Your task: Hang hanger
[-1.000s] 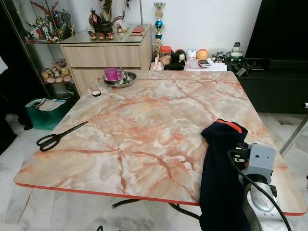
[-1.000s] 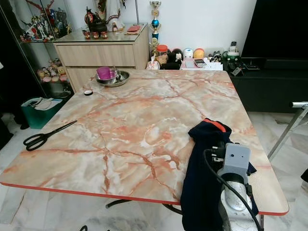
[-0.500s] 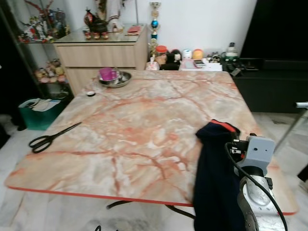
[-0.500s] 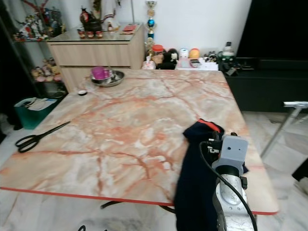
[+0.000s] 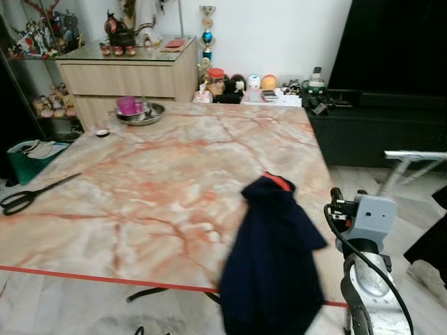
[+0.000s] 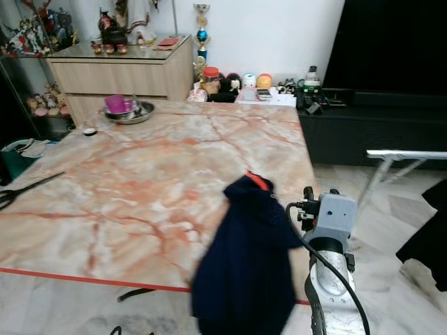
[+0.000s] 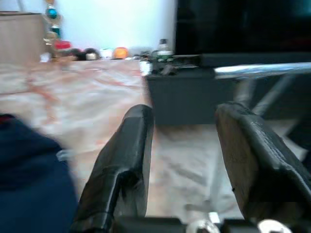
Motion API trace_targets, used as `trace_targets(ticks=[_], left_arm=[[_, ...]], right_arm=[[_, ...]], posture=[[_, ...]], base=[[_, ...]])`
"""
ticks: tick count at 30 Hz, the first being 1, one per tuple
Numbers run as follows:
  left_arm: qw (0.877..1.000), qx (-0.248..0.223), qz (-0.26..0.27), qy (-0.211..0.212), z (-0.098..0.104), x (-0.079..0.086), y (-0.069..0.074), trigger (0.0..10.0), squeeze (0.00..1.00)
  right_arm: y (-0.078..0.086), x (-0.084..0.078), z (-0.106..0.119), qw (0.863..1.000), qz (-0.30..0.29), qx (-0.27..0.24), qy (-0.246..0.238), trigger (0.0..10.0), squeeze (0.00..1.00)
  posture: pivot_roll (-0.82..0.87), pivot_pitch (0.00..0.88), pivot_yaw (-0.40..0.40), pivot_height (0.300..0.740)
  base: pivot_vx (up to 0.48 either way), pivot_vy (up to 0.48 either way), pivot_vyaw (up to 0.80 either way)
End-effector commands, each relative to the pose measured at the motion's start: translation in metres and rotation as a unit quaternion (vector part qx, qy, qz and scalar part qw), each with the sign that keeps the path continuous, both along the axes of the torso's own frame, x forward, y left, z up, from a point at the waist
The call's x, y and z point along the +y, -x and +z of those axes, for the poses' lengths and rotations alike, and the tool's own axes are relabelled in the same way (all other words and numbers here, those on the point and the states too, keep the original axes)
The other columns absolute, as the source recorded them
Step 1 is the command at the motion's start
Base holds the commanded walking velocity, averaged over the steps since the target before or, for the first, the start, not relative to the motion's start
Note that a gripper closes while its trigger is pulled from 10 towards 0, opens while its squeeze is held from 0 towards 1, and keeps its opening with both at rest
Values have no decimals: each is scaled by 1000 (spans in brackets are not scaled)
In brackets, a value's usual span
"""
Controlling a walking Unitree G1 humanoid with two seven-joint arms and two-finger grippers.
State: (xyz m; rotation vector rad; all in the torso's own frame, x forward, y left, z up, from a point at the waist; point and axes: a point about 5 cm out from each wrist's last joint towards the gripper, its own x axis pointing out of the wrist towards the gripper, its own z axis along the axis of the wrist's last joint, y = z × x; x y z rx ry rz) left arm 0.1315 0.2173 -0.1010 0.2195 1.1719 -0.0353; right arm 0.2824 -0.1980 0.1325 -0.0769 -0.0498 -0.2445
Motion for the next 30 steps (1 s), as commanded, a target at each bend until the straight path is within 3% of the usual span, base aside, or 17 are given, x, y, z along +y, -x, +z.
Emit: trace_targets(ticks=[1, 17, 25, 30], left_arm=[[1000, 8, -8, 2, -1, -1, 3, 10000, 0], [1000, 10, -17, 1, -1, 0, 3, 10000, 0], [1000, 11, -26, 1, -1, 0, 2, 10000, 0], [999, 12, -37, -2, 0, 0, 2, 10000, 0]], right_arm=[[-3, 9, 5, 1000, 18, -12, 2, 10000, 0], [-2, 9, 2, 1000, 24, -8, 0, 10000, 0], [3, -9, -23, 997, -28, 30, -59, 10000, 0], [7, -20, -37, 997, -40, 55, -48, 10000, 0]], posture=[[136, 0, 17, 740], [130, 0, 21, 740], [128, 0, 24, 740], [118, 0, 30, 740]], base=[[0, -480, 0], [0, -480, 0], [0, -480, 0], [0, -480, 0]])
